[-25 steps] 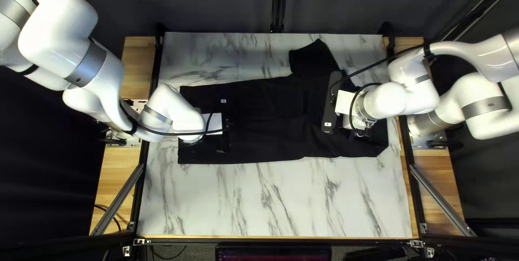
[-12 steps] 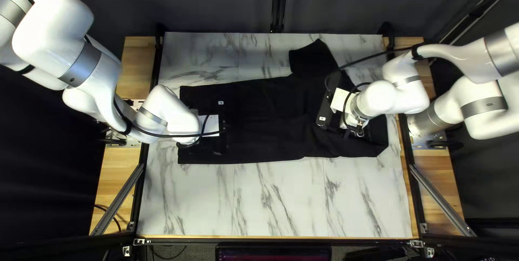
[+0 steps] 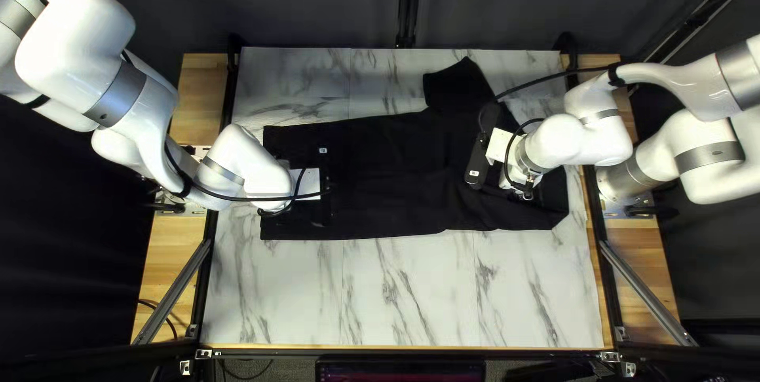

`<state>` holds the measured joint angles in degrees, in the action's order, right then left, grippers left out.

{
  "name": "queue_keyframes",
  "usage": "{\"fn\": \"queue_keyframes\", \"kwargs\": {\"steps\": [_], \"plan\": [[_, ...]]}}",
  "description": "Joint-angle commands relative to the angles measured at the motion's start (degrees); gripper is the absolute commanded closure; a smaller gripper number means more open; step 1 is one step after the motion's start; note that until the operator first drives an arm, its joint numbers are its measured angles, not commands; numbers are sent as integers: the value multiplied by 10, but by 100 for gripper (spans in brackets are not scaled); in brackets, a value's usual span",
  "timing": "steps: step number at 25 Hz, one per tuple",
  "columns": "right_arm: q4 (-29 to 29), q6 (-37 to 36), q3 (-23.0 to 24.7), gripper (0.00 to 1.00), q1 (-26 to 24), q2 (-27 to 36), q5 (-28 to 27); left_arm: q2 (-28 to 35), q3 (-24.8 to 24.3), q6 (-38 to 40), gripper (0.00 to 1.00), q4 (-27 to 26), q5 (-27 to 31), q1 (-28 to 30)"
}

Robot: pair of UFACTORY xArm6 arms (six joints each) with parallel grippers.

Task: Fold t-shirt

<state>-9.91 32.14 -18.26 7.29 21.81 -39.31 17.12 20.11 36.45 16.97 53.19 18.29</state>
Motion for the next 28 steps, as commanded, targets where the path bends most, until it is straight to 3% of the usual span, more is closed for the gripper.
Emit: {"fn": "queue_keyframes", "kwargs": {"steps": [1, 12, 13, 14, 15, 17, 28], "plan": [[7, 14, 1, 0, 19, 3, 5, 0, 0, 0, 0, 0, 0, 0], [-24, 67, 11, 0, 37, -19, 43, 0, 0, 0, 0, 0, 0, 0], [-25, 68, 10, 4, 37, -21, 44, 0, 0, 0, 0, 0, 0, 0], [-26, 68, 7, 12, 37, -27, 47, 0, 0, 0, 0, 0, 0, 0], [-25, 67, 5, 29, 37, -32, 51, 0, 0, 0, 0, 0, 0, 0], [-23, 62, 3, 100, 36, -37, 54, 0, 0, 0, 0, 0, 0, 0], [-17, 44, -1, 100, 28, -42, 55, 0, 0, 0, 0, 0, 0, 0]]}}
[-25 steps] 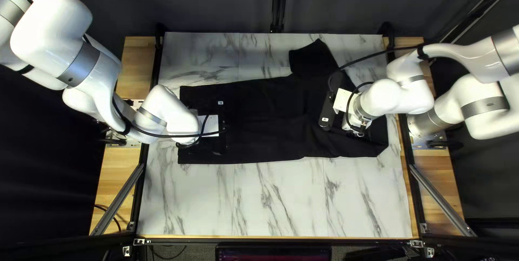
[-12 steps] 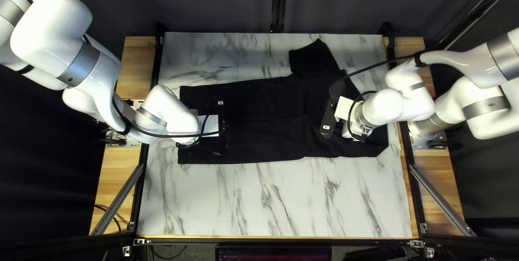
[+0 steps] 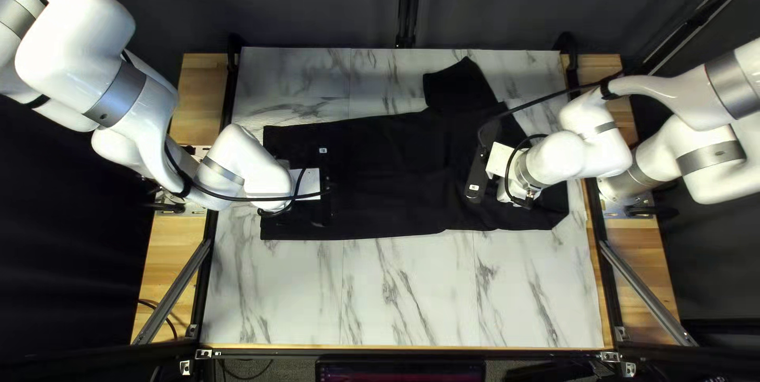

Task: Fold t-shirt

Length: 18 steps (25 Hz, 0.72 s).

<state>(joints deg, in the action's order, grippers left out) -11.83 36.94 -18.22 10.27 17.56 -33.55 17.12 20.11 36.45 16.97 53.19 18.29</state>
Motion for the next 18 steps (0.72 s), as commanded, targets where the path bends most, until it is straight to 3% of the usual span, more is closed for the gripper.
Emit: {"fn": "queue_keyframes", "kwargs": {"steps": [1, 8, 11, 18], "plan": [[3, -5, -1, 100, -2, 4, -5, 0, 0, 0, 0, 0, 0, 0], [-12, -33, -9, 100, -22, 50, -66, 0, 0, 0, 0, 0, 0, 0], [-29, -81, -13, 100, -62, 70, -93, 0, 0, 0, 0, 0, 0, 0], [-73, -121, -43, 100, -100, 53, -122, 0, 0, 0, 0, 0, 0, 0]]}}
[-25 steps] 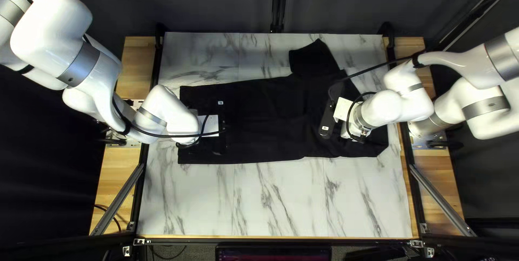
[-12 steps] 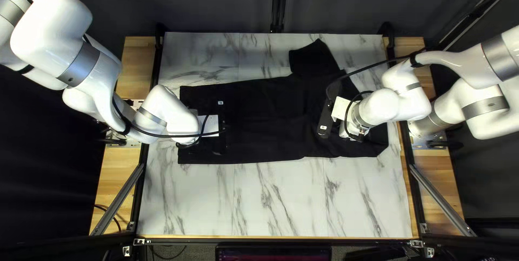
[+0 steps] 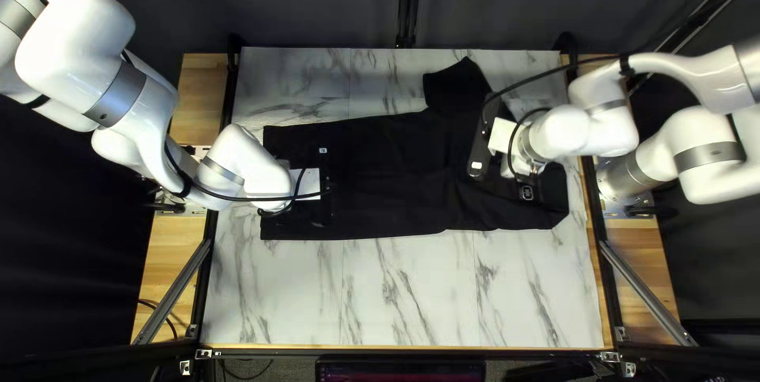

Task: Fold t-shirt

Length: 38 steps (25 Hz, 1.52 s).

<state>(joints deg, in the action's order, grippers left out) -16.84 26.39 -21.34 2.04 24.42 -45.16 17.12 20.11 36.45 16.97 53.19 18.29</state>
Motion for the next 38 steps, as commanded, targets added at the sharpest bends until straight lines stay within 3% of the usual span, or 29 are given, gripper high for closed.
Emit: {"fn": "queue_keyframes", "kwargs": {"steps": [1, 2, 3, 4, 6, 11, 16, 24, 27, 30, 33, 36, 38], "plan": [[-33, -13, -10, 100, -25, -25, -2, 0, 0, 0, 0, 0, 0, 0], [-39, -9, -9, 100, -26, -29, 0, 0, 0, 0, 0, 0, 0, 0], [-46, -1, -5, 66, -23, -30, 2, 0, 0, 0, 0, 0, 0, 0], [-56, 15, 0, 53, -14, -29, 1, 0, 0, 0, 0, 0, 0, 0], [-76, 55, 10, 0, 15, -20, -5, 0, 0, 0, 0, 0, 0, 0], [-92, 184, 33, 0, 127, -4, -36, 0, 0, 0, 0, 0, 0, 0], [-72, 256, 31, 0, 217, -3, -64, 0, 0, 0, 0, 0, 0, 0], [-58, 257, 35, 0, 236, 10, -61, 0, 0, 0, 0, 0, 0, 0], [-60, 220, 43, 0, 200, 37, -59, 0, 0, 0, 0, 0, 0, 0], [-50, 128, 72, 0, 115, 83, -28, 0, 0, 0, 0, 0, 0, 0], [-14, -9, 87, 0, 0, 118, 12, 0, 0, 0, 0, 0, 0, 0], [34, -120, 85, 0, -89, 114, 66, 0, 0, 0, 0, 0, 0, 0], [63, -162, 81, 0, -122, 102, 99, 0, 0, 0, 0, 0, 0, 0]]}}
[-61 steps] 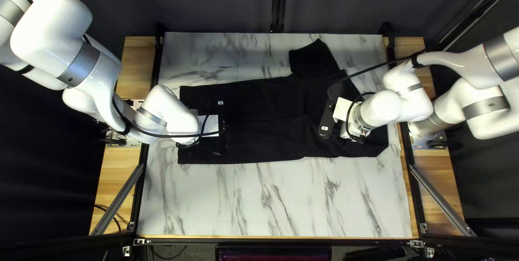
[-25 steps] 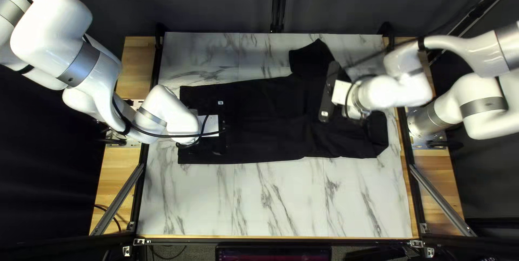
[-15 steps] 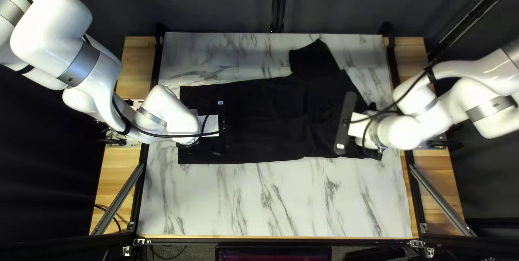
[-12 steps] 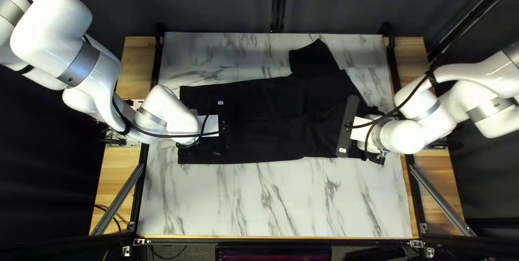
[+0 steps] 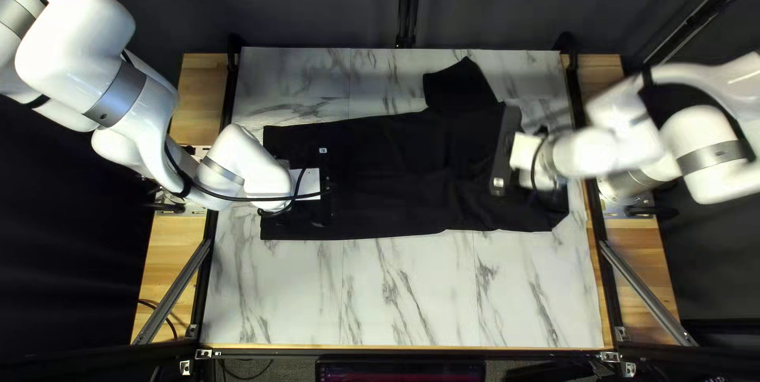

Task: Fold t-shirt

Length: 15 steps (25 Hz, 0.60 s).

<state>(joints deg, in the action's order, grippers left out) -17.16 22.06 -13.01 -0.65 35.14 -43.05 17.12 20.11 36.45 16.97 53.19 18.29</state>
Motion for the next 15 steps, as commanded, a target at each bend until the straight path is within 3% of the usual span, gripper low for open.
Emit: {"fn": "queue_keyframes", "kwargs": {"steps": [1, 8, 12, 15], "plan": [[74, -127, -11, 0, -104, -21, 96, 0, 0, 0, 0, 0, 0, 0], [132, -184, -63, 0, -122, -172, 218, 0, 0, 0, 0, 0, 0, 0], [194, -286, -91, 0, -128, -221, 219, 0, 0, 0, 0, 0, 0, 0], [252, -387, -113, 0, -144, -247, 189, 0, 0, 0, 0, 0, 0, 0]]}}
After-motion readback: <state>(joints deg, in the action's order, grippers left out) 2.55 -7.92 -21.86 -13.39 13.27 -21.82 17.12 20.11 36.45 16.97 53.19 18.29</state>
